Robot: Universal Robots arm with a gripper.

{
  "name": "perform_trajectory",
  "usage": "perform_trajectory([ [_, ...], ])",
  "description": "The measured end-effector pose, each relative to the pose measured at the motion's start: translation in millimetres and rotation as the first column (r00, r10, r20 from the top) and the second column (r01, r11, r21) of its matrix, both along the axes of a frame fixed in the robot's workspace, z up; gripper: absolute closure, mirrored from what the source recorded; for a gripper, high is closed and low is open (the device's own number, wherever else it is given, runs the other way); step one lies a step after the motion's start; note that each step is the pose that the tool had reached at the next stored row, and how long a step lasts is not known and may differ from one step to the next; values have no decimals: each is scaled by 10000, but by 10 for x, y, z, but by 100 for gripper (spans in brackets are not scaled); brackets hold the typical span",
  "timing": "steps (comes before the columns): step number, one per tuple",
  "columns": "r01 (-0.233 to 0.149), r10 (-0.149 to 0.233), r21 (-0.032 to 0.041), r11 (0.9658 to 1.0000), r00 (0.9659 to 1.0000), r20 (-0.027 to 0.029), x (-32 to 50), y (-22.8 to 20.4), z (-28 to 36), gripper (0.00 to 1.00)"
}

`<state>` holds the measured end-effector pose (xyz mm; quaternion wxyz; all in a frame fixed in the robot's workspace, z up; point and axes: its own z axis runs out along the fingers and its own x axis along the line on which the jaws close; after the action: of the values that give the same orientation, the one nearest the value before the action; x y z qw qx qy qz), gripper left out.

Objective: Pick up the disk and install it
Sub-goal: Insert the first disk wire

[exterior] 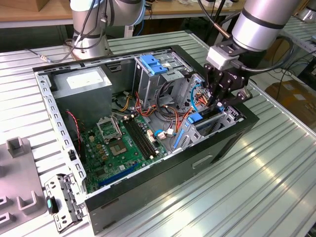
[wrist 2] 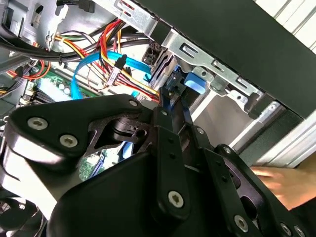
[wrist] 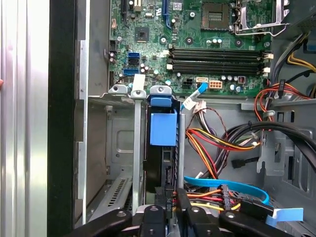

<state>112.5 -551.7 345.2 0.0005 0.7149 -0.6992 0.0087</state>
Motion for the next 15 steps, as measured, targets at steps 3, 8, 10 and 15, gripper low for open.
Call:
perform_trajectory([
  [3, -1, 1, -23, 10000, 10000, 0, 0, 2, 53, 76],
  [8, 0, 0, -28, 10000, 10000, 0, 0, 2, 54, 89],
  [10, 0, 0, -28, 10000, 10000, 0, 0, 2, 54, 89],
  [15, 0, 0, -30, 10000, 10000, 0, 0, 2, 54, 89],
])
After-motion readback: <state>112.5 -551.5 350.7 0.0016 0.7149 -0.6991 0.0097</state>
